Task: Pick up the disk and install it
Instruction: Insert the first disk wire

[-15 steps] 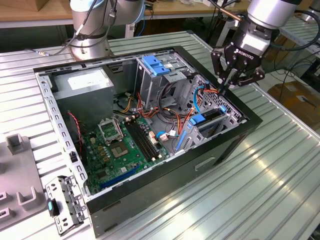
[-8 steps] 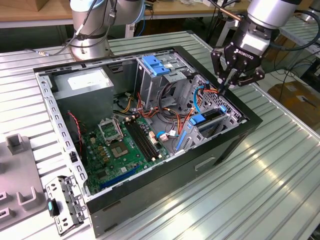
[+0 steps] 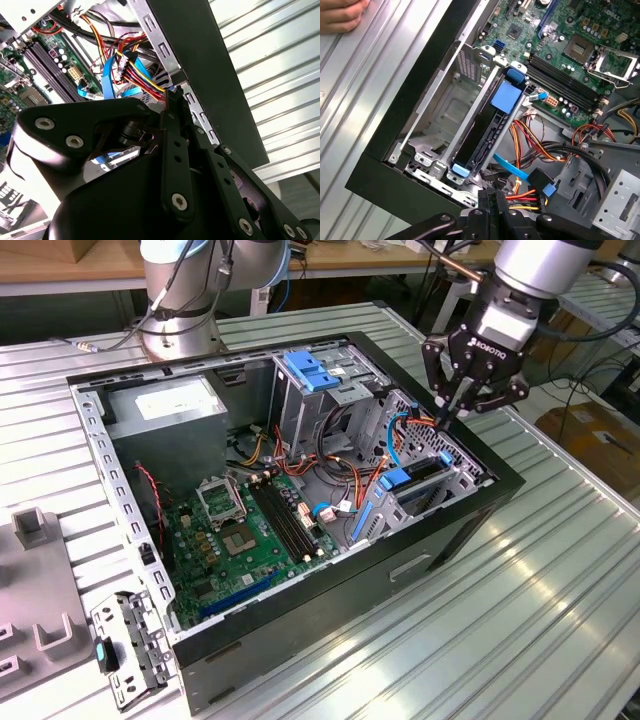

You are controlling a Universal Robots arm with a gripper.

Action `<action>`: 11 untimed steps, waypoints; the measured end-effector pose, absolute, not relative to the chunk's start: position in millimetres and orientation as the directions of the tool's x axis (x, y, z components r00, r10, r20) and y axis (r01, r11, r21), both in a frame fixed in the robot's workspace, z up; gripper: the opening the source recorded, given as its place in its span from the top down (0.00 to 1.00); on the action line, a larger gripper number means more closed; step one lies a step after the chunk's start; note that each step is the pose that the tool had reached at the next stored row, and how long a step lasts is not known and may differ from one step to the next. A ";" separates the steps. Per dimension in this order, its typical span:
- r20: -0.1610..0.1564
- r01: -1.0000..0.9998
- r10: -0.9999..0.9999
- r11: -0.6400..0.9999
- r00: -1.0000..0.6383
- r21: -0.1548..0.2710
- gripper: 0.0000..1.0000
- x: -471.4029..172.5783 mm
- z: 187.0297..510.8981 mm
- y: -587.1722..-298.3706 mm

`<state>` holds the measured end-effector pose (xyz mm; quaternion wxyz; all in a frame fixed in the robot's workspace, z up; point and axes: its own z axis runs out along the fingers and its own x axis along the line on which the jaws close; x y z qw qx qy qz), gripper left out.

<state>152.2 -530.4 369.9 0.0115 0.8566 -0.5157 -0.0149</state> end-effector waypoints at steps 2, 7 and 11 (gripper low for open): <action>-0.014 -0.898 -0.898 -0.440 0.439 0.035 0.84 152.2 369.5 -530.4; -0.013 -0.920 -0.921 -0.390 0.389 0.036 0.84 151.3 368.7 -530.5; -0.012 -0.941 -0.942 -0.337 0.336 0.036 0.84 151.0 368.3 -530.4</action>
